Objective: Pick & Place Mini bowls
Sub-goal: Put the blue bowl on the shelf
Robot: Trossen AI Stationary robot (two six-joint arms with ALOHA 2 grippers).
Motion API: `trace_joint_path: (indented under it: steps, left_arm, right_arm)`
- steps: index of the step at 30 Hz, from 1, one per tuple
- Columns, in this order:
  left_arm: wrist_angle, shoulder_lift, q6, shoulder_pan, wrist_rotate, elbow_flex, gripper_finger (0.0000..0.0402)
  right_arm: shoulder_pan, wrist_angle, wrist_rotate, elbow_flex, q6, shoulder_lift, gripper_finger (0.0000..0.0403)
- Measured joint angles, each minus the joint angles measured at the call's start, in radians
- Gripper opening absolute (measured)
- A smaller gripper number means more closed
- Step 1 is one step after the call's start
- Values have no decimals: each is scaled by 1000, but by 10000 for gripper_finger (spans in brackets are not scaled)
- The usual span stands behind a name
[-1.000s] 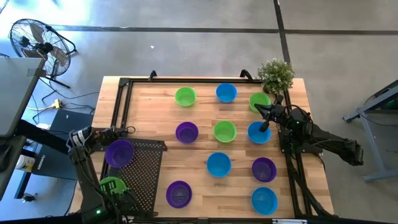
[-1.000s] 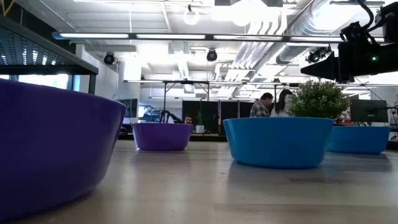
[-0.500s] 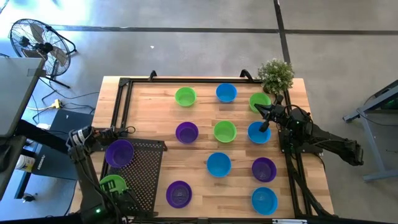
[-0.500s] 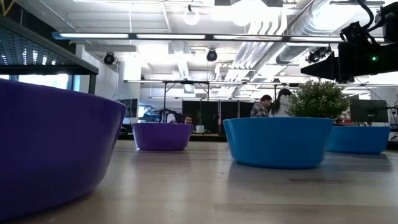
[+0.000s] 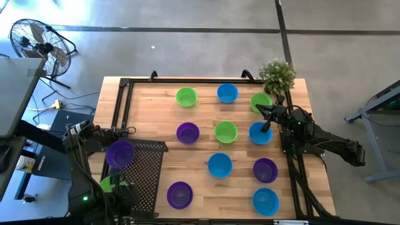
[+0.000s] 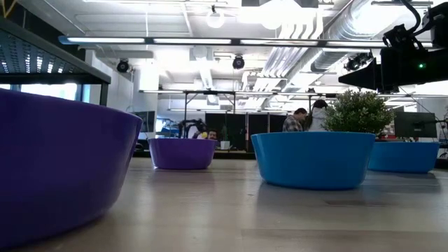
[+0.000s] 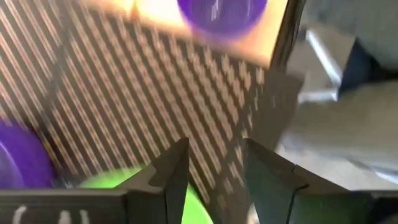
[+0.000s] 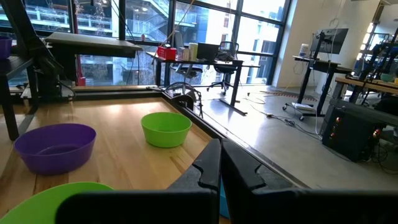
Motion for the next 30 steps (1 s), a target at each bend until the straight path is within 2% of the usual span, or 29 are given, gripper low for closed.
trace_joint_path:
  steps: [6, 11, 15, 19, 24, 30]
  left_arm:
    - [60, -17, 271, 107, -271, -2, 87]
    - [283, -21, 624, 224, -385, -2, 15]
    - [510, -23, 869, 317, -475, -24, 10]
    - [760, -22, 1074, 400, -411, -131, 3]
    - [998, -25, 1178, 476, -385, -306, 2]
    - [1453, -92, 1299, 582, -175, -601, 1]
  right_arm:
    - [0, 0, 0, 0, 0, 0, 0]
    - [0, 0, 0, 0, 0, 0, 0]
    - [0, 0, 0, 0, 0, 0, 0]
    - [0, 0, 0, 0, 0, 0, 0]
    - [0, 0, 0, 0, 0, 0, 0]
    - [0, 0, 0, 0, 0, 0, 0]
